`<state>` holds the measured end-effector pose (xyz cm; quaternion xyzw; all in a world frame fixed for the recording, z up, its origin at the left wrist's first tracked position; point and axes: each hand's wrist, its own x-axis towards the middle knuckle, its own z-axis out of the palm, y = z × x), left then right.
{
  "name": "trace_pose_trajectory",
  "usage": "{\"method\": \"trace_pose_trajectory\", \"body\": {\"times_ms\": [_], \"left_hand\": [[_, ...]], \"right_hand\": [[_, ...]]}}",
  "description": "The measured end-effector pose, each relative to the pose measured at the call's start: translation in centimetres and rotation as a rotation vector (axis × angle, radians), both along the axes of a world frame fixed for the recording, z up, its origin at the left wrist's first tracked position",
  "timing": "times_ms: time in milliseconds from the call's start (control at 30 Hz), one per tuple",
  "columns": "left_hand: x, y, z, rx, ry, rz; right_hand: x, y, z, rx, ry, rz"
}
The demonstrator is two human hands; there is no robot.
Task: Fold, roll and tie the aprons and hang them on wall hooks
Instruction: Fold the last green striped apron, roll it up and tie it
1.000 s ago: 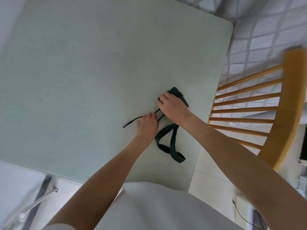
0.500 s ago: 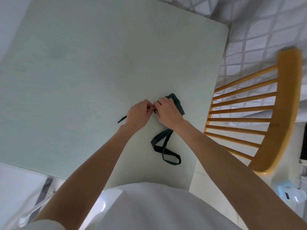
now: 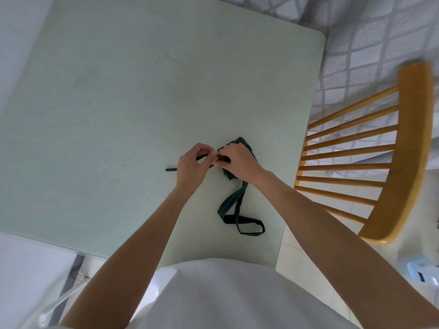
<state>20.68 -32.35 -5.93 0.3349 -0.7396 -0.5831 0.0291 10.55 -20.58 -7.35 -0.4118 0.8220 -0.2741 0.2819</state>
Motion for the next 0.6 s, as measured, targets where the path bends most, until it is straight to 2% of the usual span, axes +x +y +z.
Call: {"method": "trace_pose_trajectory", "body": {"times_ms": [100,133,200,267,400,600], "left_hand": [[0.0,0.0,-0.5,0.341,0.018,0.21],[0.0,-0.1,-0.8,0.412,-0.027,0.226],[0.1,-0.2,-1.6,0.444,-0.135,0.101],[0.0,-0.1,-2.1,0.392,-0.173,-0.011],[-0.1,0.3,-2.5,0.275,-0.17,-0.103],[0.1,0.4,-3.0,0.076,-0.106,-0.229]], "right_hand": [[-0.8,-0.1,0.9,0.014,-0.199,-0.072],[-1.1,-0.2,1.2,0.034,-0.247,-0.048],[-1.4,-0.2,1.7,0.075,-0.288,0.008],[-1.2,0.0,1.7,0.093,-0.277,0.033],[-0.9,0.3,1.7,0.059,-0.227,0.024],[-1.6,0.0,2.4,0.198,-0.087,0.221]]}}
